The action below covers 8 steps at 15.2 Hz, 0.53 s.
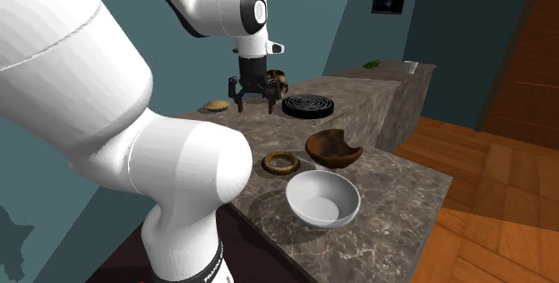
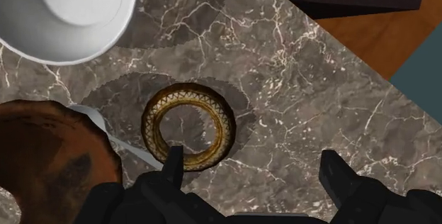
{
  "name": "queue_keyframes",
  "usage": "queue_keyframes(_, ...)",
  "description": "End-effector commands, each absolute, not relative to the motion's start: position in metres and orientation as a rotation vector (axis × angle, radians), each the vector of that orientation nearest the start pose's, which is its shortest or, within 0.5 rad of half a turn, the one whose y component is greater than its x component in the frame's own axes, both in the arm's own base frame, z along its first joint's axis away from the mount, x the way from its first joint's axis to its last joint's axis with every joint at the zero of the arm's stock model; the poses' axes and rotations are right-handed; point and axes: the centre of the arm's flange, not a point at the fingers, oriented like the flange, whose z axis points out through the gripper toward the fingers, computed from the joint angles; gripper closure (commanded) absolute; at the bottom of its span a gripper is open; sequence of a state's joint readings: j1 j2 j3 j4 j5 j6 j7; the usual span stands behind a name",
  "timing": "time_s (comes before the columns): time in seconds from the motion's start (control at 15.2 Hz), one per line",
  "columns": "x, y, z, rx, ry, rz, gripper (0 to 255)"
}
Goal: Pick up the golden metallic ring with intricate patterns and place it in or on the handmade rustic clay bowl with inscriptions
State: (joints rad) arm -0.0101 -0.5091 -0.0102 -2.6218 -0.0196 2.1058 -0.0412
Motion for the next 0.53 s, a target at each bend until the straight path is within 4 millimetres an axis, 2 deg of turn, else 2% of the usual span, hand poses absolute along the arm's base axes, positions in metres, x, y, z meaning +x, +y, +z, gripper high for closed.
queue_keyframes(0.0, 0.385, -0.011, 0.389, -3.151, -0.059, 0.017, 0)
queue_keyframes(0.46, 0.422, -0.017, 0.304, -3.142, -0.084, 0.046, 0)
